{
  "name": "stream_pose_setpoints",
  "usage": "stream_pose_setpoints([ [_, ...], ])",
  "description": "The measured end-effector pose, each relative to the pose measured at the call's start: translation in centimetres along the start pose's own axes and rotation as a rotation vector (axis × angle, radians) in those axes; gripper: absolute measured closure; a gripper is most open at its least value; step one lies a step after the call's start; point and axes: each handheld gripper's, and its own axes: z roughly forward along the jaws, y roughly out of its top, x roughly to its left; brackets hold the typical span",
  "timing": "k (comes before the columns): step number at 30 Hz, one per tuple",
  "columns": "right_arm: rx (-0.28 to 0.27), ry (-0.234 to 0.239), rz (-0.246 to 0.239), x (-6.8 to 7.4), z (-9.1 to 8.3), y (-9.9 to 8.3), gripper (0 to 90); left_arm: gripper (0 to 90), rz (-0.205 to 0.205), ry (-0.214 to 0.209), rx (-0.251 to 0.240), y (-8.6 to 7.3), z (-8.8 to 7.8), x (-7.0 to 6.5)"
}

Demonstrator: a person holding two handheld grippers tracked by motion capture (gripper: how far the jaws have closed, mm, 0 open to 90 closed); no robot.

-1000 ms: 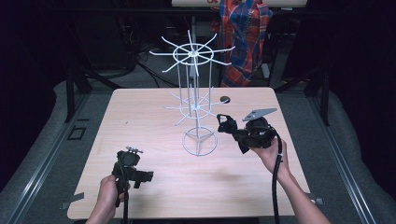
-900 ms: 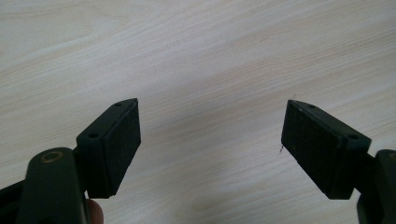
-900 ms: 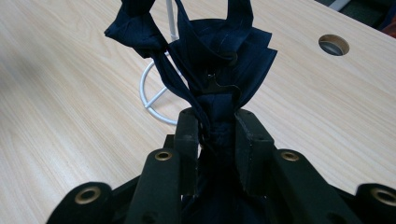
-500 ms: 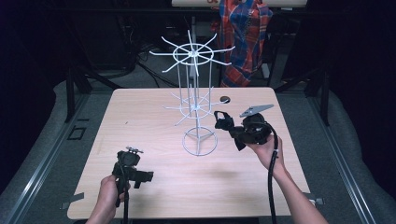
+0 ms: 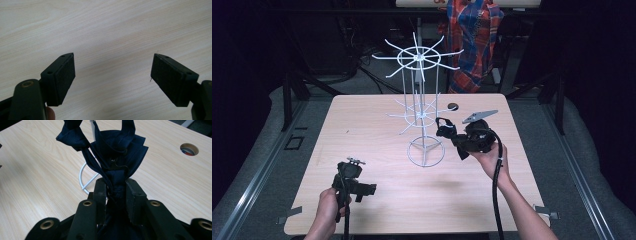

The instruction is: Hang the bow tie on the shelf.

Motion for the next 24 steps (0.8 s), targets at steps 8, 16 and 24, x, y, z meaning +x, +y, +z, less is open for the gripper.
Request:
stream_pose_setpoints([
  [8, 0.014, 0.003, -0.001, 0.0, 0.6, 0.2, 72.7, 19.7, 0.002, 0.0, 0.0, 0.0, 0.0, 0.0],
  [16, -0.002, -0.024, -0.01, 0.1, 1.3, 0.4, 72.8, 19.8, 0.007, -0.002, 0.002, 0.1, 0.0, 0.0],
  [24, -0.005, -0.014, -0.006, 0.2, 2.2, 0.3, 72.8, 19.8, 0.007, -0.004, 0.001, 0.1, 0.0, 0.0],
])
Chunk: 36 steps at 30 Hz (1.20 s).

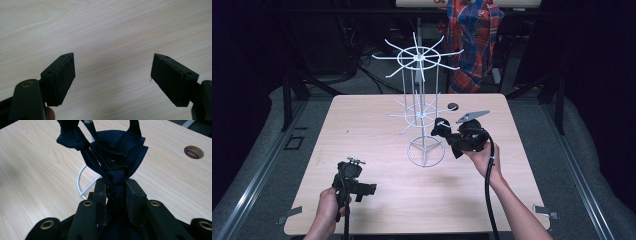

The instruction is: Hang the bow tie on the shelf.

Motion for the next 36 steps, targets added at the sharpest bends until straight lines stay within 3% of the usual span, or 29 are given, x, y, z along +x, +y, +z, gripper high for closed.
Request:
stream_pose_setpoints([
  [17, -0.017, 0.016, 0.022, -0.6, 1.3, -0.7, 72.7, 19.8, 0.007, -0.004, 0.001, 0.0, 0.0, -0.1],
  [33, -0.032, 0.089, 0.058, -0.5, 2.6, -1.1, 71.3, 19.7, 0.008, -0.002, 0.002, 0.0, 0.1, -0.2],
  [36, -0.032, 0.085, 0.07, -0.5, 2.7, -1.1, 70.0, 19.7, 0.008, -0.001, 0.003, 0.1, 0.1, -0.1],
])
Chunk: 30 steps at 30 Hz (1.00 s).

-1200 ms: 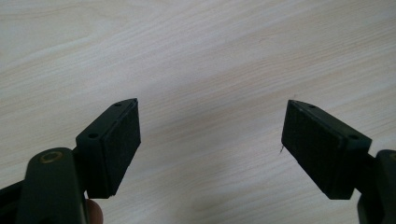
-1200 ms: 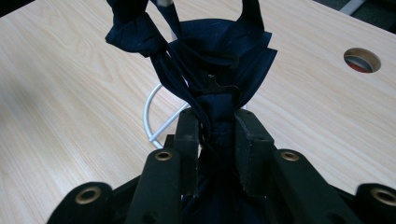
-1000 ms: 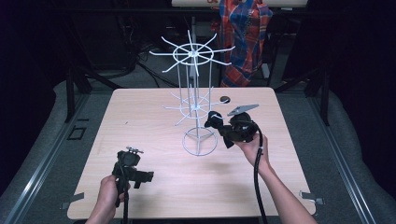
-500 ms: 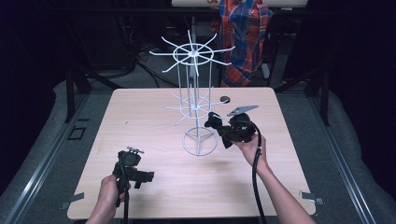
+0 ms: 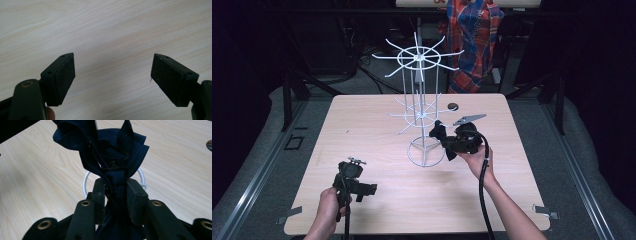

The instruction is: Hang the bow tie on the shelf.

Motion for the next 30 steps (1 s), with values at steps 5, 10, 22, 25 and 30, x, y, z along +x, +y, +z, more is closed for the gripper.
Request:
stream_pose_setpoints([
  [5, 0.009, 0.002, 0.013, 0.2, 0.1, 0.0, 67.3, 19.7, 0.0, -0.001, -0.002, 0.0, -0.1, 0.1],
  [10, 0.03, 0.007, 0.0, 0.4, 0.2, 0.1, 63.9, 19.8, -0.004, -0.004, 0.001, 0.0, 0.0, 0.1],
  [22, 0.057, 0.022, 0.017, 0.2, -0.2, -0.1, 44.2, 19.9, -0.005, -0.008, 0.003, 0.0, -0.1, 0.1],
  [25, 0.074, 0.023, 0.019, 0.3, -0.6, -0.1, 40.7, 19.9, -0.006, -0.007, 0.0, -0.1, -0.1, 0.2],
  [30, 0.104, 0.007, 0.025, 0.3, -1.7, -0.1, 28.5, 19.9, -0.004, -0.007, 0.0, -0.1, -0.1, 0.1],
])
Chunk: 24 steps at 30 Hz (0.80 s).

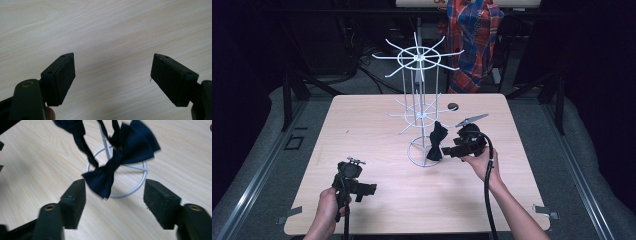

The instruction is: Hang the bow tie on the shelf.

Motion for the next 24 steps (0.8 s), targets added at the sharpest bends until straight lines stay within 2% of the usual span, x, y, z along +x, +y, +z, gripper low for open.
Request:
stream_pose_setpoints([
  [5, -0.003, -0.016, 0.021, 0.0, -1.6, -0.3, 16.5, 19.9, -0.003, -0.003, -0.001, 0.0, -0.1, 0.0],
  [13, 0.007, -0.075, 0.016, -0.6, -4.1, -1.5, 10.8, 19.9, -0.007, 0.0, 0.0, -0.1, -0.1, 0.1],
  [18, 0.021, -0.133, 0.003, -1.0, -5.9, -3.5, 9.1, 19.9, -0.007, 0.001, -0.001, -0.1, -0.1, 0.0],
  [24, 0.045, -0.172, 0.0, -1.3, -7.2, -6.6, 9.3, 20.0, -0.004, 0.003, 0.001, 0.0, 0.0, -0.1],
])
